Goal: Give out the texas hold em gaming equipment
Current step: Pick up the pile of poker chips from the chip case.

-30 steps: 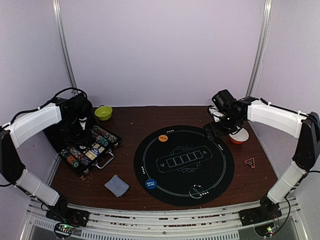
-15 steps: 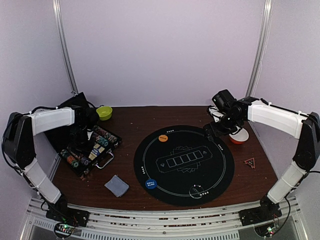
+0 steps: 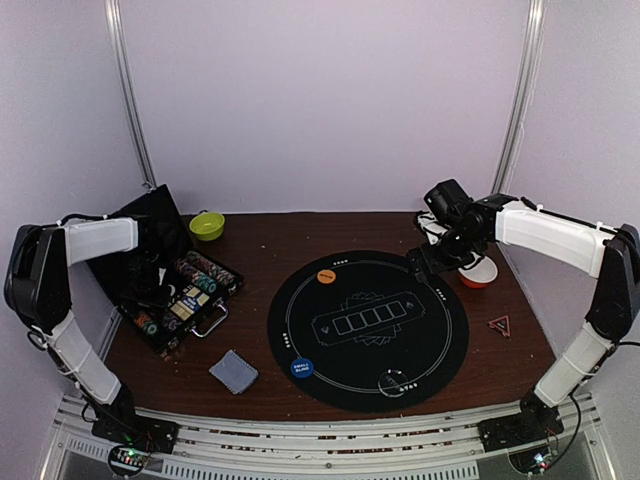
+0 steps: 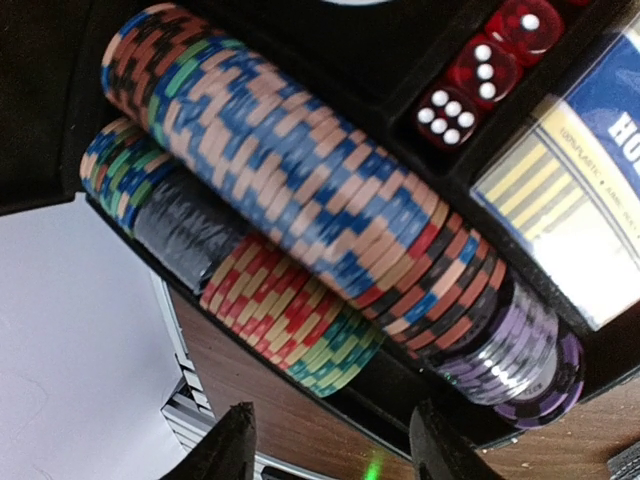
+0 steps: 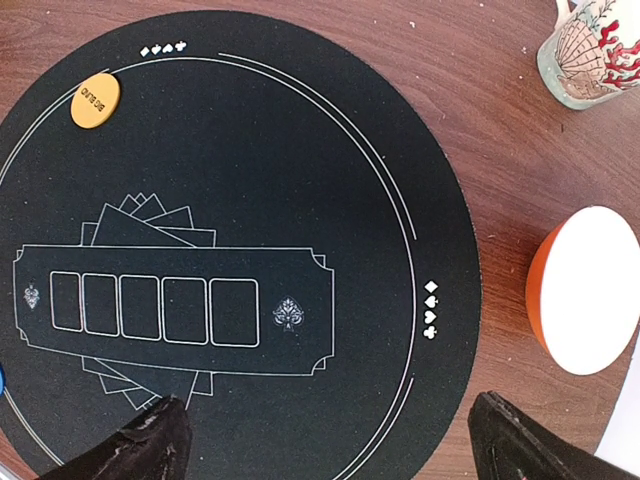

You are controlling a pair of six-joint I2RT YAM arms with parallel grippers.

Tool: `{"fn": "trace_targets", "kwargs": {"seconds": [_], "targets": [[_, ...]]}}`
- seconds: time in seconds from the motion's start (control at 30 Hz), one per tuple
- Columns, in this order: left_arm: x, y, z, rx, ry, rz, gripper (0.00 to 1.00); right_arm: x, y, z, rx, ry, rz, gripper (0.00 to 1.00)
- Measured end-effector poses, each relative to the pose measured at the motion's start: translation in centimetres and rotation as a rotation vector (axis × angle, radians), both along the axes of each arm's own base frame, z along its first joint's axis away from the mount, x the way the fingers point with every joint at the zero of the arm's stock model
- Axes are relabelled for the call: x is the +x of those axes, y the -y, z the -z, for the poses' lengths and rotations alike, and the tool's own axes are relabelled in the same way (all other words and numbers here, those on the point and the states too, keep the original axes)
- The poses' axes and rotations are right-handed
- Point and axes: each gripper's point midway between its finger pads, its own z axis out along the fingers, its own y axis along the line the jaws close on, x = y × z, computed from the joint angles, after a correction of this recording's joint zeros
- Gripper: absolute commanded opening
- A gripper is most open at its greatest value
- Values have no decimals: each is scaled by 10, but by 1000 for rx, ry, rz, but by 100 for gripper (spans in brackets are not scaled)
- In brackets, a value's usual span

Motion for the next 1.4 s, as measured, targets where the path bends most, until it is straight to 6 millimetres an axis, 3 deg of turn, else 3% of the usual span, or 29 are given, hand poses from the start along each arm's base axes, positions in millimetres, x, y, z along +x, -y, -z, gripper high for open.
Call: {"fn": "trace_targets", "kwargs": {"seconds": [0.27, 0.5, 0.9, 1.1, 1.4], "targets": [[10, -4, 13, -11, -18, -23, 50, 1, 2, 0, 3, -1, 5, 100], [8, -5, 18, -6, -28, -24, 50, 0, 3, 2, 7, -7, 7, 100], [-1, -5, 21, -21, -38, -26, 40, 1, 3, 2, 16, -11, 7, 100], [-2, 1, 22, -59, -42, -17, 50, 1, 3, 2, 16, -11, 8, 100], [-5, 0, 28, -50, -95, -1, 51, 1, 5, 2, 18, -13, 11, 100]]}}
